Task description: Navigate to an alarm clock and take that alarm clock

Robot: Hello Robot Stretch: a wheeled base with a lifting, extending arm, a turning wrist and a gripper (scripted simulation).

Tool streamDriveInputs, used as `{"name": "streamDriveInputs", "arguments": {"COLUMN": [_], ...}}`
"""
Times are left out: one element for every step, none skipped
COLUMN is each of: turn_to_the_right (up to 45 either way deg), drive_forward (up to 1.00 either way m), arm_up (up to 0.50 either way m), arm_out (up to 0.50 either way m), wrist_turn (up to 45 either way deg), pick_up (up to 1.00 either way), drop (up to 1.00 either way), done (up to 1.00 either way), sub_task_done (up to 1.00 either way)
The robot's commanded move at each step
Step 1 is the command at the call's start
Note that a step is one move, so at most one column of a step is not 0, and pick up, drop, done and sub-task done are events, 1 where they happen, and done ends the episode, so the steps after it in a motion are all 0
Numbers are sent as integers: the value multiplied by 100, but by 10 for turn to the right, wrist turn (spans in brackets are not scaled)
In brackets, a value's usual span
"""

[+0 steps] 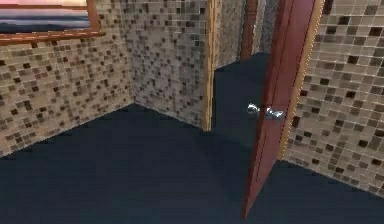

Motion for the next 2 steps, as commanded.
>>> {"name": "streamDriveInputs", "arguments": {"turn_to_the_right": [0, 180], "drive_forward": [90, 0], "arm_up": [0, 0], "arm_out": [0, 0], "wrist_turn": [0, 0], "pick_up": [0, 0], "drop": [0, 0], "done": [0, 0], "sub_task_done": [0, 0]}}
